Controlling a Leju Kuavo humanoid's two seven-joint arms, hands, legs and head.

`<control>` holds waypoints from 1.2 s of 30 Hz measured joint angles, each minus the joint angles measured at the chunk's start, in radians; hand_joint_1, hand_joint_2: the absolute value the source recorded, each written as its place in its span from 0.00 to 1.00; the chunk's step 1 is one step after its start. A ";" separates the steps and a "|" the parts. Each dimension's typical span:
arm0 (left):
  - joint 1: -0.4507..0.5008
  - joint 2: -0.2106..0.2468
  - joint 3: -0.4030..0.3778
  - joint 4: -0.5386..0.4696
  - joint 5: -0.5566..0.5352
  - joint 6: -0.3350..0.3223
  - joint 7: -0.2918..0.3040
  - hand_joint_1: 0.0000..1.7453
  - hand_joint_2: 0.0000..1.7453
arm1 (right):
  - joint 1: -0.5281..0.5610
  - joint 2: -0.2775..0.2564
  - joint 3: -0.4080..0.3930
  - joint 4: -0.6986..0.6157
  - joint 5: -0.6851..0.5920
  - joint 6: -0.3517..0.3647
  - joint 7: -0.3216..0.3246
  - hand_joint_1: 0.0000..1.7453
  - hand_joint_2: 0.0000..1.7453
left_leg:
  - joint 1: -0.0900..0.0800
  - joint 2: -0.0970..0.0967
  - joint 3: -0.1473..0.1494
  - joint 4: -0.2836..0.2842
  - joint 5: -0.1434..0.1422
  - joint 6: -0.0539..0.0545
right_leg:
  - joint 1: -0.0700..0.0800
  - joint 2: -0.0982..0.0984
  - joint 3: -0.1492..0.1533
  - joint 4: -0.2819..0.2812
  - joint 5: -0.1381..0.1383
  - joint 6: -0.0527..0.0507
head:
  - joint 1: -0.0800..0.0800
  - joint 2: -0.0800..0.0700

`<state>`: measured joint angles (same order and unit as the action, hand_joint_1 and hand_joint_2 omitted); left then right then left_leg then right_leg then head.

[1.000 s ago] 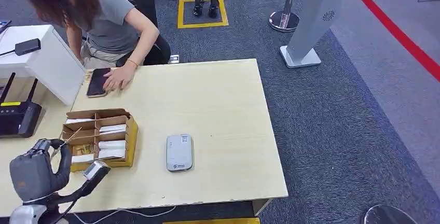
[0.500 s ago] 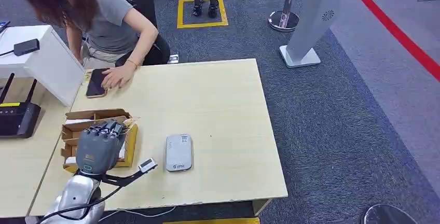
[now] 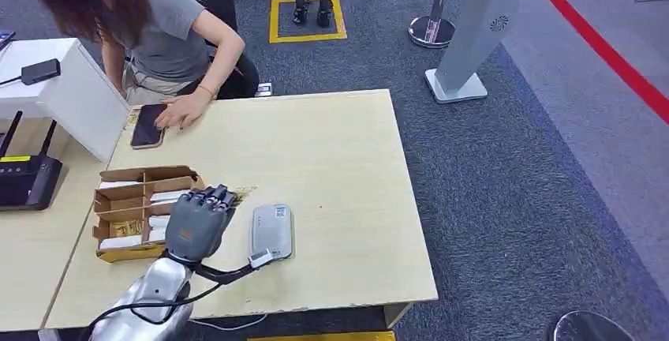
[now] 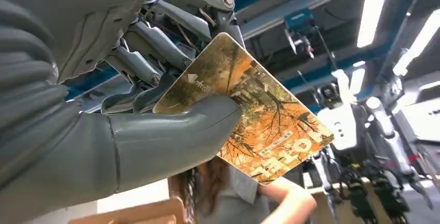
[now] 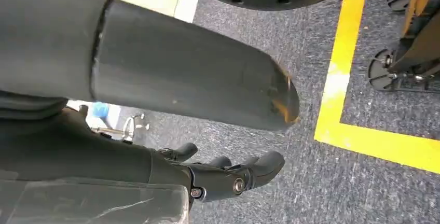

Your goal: Pass the card to the sensor for recognition and then transmit it.

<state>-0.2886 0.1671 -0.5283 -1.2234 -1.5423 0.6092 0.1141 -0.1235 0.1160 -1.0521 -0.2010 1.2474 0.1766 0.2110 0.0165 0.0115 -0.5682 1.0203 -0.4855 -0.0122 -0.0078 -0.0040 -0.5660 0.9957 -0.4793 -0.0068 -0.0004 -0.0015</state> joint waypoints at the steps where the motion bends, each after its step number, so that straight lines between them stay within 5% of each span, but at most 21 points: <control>1: -0.002 -0.002 -0.006 0.006 0.000 0.000 0.000 1.00 1.00 | 0.000 0.000 0.001 0.000 0.000 0.000 0.000 0.00 0.00 | 0.000 0.000 0.000 0.000 0.000 0.000 | 0.000 0.000 0.000 0.000 0.000 0.000 | 0.000 0.000; 36: -0.007 -0.085 -0.090 0.265 0.003 0.011 -0.017 1.00 1.00 | -0.002 0.008 0.010 0.000 0.000 -0.005 0.005 0.00 0.00 | 0.000 0.000 -0.001 0.000 0.000 0.000 | 0.000 0.000 0.000 0.000 0.000 0.000 | 0.000 0.000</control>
<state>-0.2960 0.0824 -0.6188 -0.9586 -1.5389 0.6207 0.0969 -0.1252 0.1240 -1.0426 -0.2007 1.2474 0.1717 0.2159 0.0161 0.0112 -0.5688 1.0203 -0.4856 -0.0121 -0.0080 -0.0042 -0.5659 0.9957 -0.4794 -0.0067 0.0000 -0.0015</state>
